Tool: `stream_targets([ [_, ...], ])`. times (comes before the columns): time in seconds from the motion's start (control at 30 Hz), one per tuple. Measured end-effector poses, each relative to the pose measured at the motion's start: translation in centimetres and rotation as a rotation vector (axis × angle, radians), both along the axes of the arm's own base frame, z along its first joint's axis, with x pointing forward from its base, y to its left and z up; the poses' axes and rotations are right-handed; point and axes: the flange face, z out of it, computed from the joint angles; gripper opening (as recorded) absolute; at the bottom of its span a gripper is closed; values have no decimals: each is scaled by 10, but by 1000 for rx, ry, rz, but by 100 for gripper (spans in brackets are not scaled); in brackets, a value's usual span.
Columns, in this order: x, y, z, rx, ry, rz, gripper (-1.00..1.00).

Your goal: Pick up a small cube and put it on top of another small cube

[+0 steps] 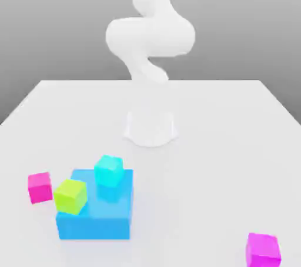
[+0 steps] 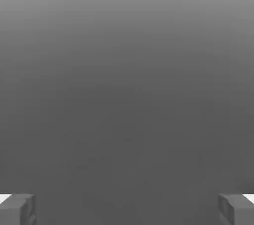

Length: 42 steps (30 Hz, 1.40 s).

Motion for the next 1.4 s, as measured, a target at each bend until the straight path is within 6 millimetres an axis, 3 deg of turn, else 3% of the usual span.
stream_targets([
  [0.17, 42, -74, -110, 83, 158, -241, 0],
  [0.33, 40, -147, -221, 175, 301, -479, 0],
  [0.47, 13, -197, -310, 259, 409, -672, 0],
  [0.6, -39, -239, -393, 356, 510, -883, 0],
  [0.7, -82, -251, -450, 428, 585, -1022, 0],
  [0.8, -90, -250, -487, 443, 607, -1048, 0],
  [0.9, -92, -250, -518, 444, 609, -1052, 0],
  [0.93, -92, -249, -527, 444, 610, -1052, -100],
  [1.17, -92, -249, -528, 444, 609, -1053, -100],
  [1.37, -92, -249, -474, 446, 609, -1052, -100],
  [1.4, -84, -244, -463, 450, 607, -1056, -100],
])
